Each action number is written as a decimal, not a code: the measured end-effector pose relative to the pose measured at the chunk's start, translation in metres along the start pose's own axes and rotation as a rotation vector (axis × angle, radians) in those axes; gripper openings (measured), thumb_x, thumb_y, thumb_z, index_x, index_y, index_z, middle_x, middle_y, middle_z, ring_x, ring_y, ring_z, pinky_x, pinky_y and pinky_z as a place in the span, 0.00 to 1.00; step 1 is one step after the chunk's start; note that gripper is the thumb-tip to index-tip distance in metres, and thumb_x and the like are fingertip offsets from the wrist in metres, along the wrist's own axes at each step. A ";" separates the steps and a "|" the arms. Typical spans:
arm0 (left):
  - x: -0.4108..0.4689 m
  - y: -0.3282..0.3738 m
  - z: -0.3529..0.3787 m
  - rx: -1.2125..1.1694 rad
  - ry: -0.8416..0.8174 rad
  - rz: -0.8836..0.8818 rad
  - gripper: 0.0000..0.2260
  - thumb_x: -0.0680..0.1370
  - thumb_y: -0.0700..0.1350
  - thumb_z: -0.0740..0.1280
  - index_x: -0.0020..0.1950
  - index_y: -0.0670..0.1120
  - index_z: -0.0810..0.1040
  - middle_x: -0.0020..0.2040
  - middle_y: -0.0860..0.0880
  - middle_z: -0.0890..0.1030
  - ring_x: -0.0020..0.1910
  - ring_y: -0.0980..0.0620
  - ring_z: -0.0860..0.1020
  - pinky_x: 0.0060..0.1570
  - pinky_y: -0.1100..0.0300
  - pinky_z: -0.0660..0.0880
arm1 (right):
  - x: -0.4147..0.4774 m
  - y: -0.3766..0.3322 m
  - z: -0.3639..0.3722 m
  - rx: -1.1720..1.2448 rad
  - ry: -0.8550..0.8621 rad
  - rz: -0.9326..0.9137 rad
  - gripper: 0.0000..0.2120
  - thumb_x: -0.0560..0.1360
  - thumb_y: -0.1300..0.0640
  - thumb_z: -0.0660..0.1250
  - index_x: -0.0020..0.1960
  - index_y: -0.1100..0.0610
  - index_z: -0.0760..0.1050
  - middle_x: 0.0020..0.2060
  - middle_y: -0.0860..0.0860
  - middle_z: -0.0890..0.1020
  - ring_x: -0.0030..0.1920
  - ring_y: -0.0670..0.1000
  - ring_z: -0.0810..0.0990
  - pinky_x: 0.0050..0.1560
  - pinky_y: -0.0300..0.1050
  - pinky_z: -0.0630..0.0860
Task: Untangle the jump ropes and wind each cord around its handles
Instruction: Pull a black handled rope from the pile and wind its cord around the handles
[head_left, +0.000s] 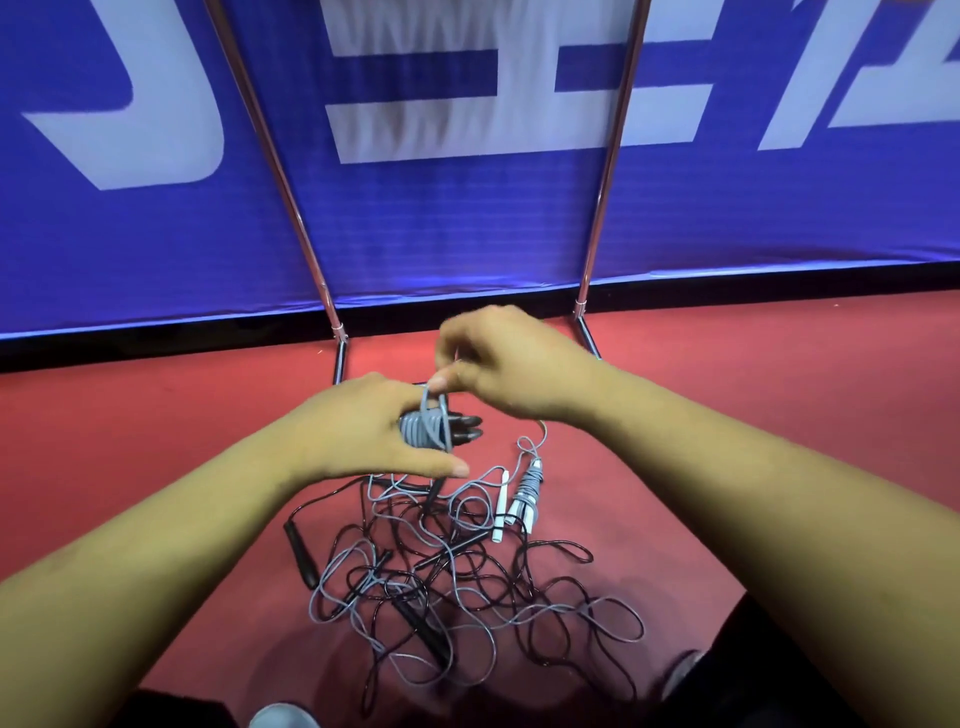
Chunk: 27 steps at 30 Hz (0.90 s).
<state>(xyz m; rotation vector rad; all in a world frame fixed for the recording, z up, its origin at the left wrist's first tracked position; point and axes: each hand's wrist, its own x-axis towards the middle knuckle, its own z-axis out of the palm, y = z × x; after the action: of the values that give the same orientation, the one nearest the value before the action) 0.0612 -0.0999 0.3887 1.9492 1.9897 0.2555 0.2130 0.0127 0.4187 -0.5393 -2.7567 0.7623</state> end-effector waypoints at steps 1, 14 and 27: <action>0.000 0.002 0.002 -0.046 0.027 -0.011 0.20 0.64 0.74 0.68 0.39 0.58 0.75 0.25 0.53 0.71 0.26 0.55 0.67 0.30 0.59 0.65 | 0.000 0.004 -0.003 0.090 0.018 0.022 0.10 0.73 0.52 0.74 0.43 0.57 0.76 0.29 0.48 0.76 0.29 0.46 0.70 0.33 0.42 0.69; -0.001 0.022 -0.010 -1.204 0.346 -0.038 0.16 0.76 0.52 0.70 0.64 0.55 0.76 0.29 0.43 0.74 0.25 0.46 0.73 0.26 0.59 0.72 | 0.001 0.019 0.001 0.645 -0.082 0.165 0.14 0.82 0.53 0.60 0.42 0.59 0.72 0.26 0.52 0.68 0.24 0.48 0.65 0.26 0.38 0.63; 0.006 -0.014 -0.018 -0.567 0.346 -0.277 0.10 0.74 0.53 0.73 0.52 0.57 0.77 0.34 0.45 0.80 0.26 0.51 0.76 0.29 0.57 0.73 | -0.001 -0.009 -0.005 -0.022 -0.127 0.079 0.16 0.78 0.58 0.64 0.32 0.57 0.67 0.28 0.53 0.68 0.30 0.52 0.64 0.32 0.46 0.63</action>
<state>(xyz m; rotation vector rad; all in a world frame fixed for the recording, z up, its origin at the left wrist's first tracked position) 0.0418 -0.0927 0.3992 1.3240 2.0564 1.0141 0.2133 0.0077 0.4277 -0.6279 -2.8783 0.8107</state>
